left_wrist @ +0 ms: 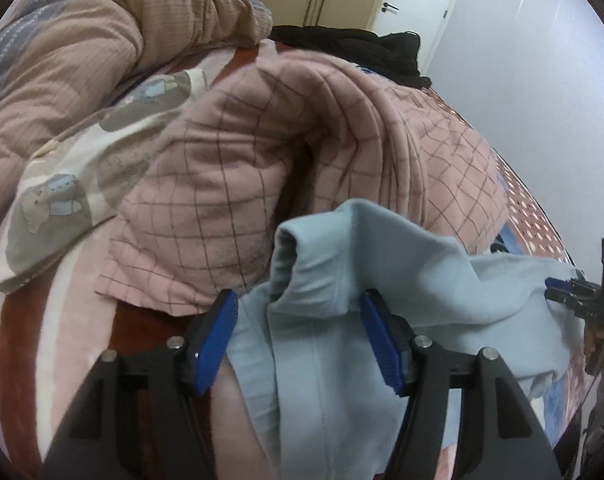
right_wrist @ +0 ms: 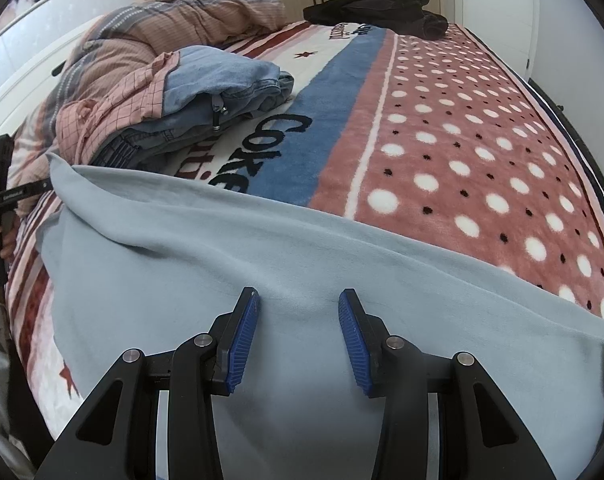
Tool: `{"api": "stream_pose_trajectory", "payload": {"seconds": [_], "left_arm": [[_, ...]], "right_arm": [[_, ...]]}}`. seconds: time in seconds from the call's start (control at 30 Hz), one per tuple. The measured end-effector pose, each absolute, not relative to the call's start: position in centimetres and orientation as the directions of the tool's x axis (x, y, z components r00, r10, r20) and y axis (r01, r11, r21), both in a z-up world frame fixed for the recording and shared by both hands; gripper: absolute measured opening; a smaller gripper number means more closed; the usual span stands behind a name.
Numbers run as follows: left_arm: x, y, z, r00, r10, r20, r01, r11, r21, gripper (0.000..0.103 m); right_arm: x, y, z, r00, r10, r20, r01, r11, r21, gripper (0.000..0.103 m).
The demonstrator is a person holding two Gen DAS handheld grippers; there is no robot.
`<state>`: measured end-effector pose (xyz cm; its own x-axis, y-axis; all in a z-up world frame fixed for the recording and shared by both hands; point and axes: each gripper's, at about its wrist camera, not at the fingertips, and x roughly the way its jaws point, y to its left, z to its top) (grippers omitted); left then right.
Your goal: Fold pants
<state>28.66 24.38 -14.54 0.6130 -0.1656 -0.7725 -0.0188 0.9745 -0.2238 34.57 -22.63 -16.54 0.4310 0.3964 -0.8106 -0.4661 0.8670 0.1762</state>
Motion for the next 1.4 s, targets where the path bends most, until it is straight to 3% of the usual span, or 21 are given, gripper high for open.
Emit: {"api": "stream_pose_trajectory", "payload": {"seconds": [0.07,0.13,0.3,0.67,0.7,0.9,1.07,1.23,1.27,1.33,1.4], "left_arm": [[28.7,24.2,-15.1,0.603,-0.191,-0.775,-0.009,0.969,-0.246,0.058],[28.8,24.0,-15.2,0.61,-0.205,-0.766,0.003,0.967,-0.256,0.039],[27.8,23.2,-14.0,0.637,-0.167,-0.753,-0.003,0.976,-0.219,0.011],[24.7,23.7,-11.7,0.588,-0.221,-0.778,-0.018,0.958,-0.286,0.009],[24.4,23.5,-11.5,0.582,-0.215,-0.784,-0.013,0.962,-0.273,0.005],[25.8,25.0,-13.3,0.546,-0.208,-0.811,-0.069,0.954,-0.291,0.005],[28.5,25.2,-15.3,0.545,-0.206,-0.813,-0.1,0.946,-0.307,0.005],[29.9,24.7,-15.6,0.552,-0.184,-0.813,-0.113,0.95,-0.292,0.012],[29.8,24.4,-15.5,0.552,-0.163,-0.818,-0.119,0.955,-0.27,0.018],[29.5,23.8,-15.1,0.549,-0.103,-0.83,-0.13,0.97,-0.206,0.051],[28.6,22.9,-14.4,0.548,-0.078,-0.833,-0.102,0.982,-0.159,0.061]], "right_arm": [[34.6,-22.6,-16.5,0.431,0.396,-0.811,-0.466,0.867,0.176,0.037],[34.6,-22.6,-16.6,0.431,0.395,-0.811,-0.467,0.867,0.174,0.037],[34.6,-22.6,-16.5,0.431,0.394,-0.812,-0.467,0.867,0.173,0.037],[34.5,-22.7,-16.4,0.433,0.405,-0.805,-0.461,0.867,0.188,0.037],[34.4,-22.8,-16.3,0.434,0.407,-0.804,-0.462,0.866,0.19,0.037],[34.5,-22.6,-16.0,0.443,0.395,-0.805,-0.469,0.867,0.168,0.037],[35.6,-22.3,-16.3,0.456,0.367,-0.811,-0.462,0.876,0.137,0.037],[36.6,-22.6,-16.6,0.454,0.364,-0.813,-0.45,0.881,0.144,0.037],[36.8,-22.6,-16.6,0.457,0.358,-0.814,-0.447,0.884,0.138,0.037],[36.7,-22.3,-16.4,0.46,0.353,-0.815,-0.442,0.887,0.135,0.037],[36.4,-22.1,-15.9,0.464,0.36,-0.81,-0.457,0.88,0.13,0.037]]}}
